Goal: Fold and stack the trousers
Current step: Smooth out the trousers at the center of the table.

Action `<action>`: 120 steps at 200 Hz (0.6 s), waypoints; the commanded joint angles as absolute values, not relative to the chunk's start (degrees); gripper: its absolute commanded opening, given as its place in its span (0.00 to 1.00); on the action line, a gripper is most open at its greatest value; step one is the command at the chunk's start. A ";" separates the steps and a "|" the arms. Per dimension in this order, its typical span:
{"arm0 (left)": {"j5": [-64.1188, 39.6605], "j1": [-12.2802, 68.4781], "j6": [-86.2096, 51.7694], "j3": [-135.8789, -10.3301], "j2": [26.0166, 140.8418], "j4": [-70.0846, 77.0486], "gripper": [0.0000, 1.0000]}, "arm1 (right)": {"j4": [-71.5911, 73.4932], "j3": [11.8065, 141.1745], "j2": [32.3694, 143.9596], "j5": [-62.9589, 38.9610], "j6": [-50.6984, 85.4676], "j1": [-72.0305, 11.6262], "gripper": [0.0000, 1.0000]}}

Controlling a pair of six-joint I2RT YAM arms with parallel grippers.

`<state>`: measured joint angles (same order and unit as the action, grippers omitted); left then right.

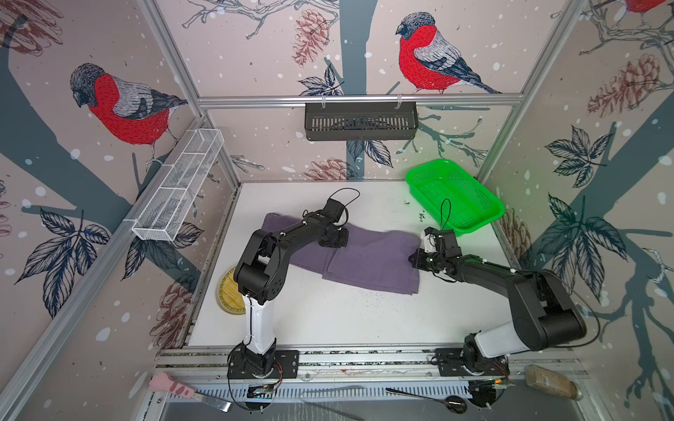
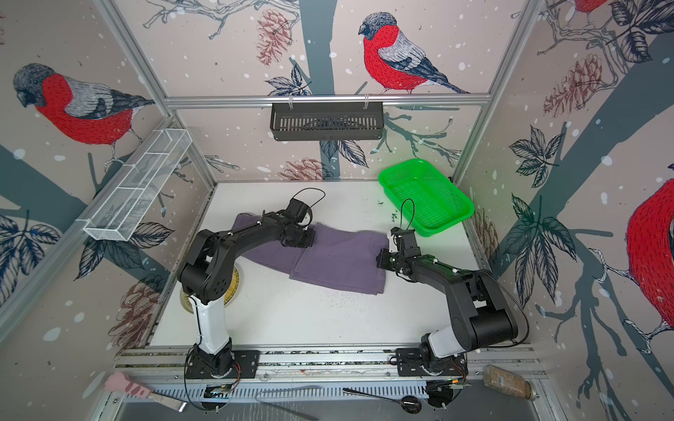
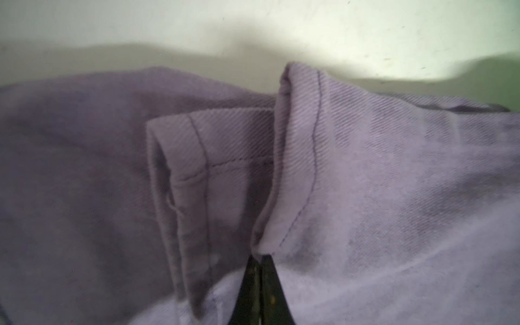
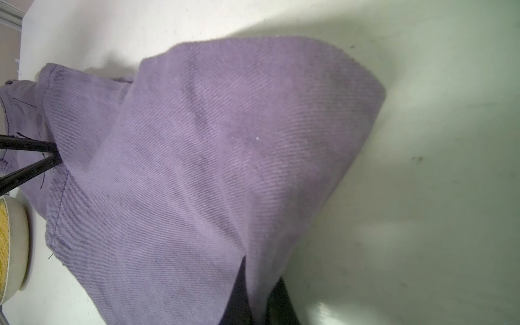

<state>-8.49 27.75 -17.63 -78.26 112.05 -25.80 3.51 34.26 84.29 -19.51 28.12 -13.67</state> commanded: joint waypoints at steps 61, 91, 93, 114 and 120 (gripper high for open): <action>-4.23 27.53 -18.64 -79.45 111.88 -29.31 0.36 | -1.60 36.45 81.34 -22.53 26.31 -11.17 0.01; -0.90 27.45 -17.49 -82.13 110.00 -31.99 0.51 | -7.55 40.47 79.62 -23.88 25.51 -10.90 0.01; -0.69 27.43 -17.42 -82.30 109.72 -32.06 0.51 | -8.02 40.75 79.49 -23.97 25.58 -10.90 0.01; 0.09 26.60 -16.80 -82.44 106.70 -32.92 0.57 | -12.42 43.82 77.59 -24.17 25.88 -10.45 0.01; 0.28 26.14 -16.61 -82.40 105.85 -33.25 0.58 | -13.83 44.80 77.11 -24.18 25.89 -10.02 0.01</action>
<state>-2.17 27.35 -17.76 -81.93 108.53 -30.70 -7.79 41.76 78.83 -23.57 26.61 -10.79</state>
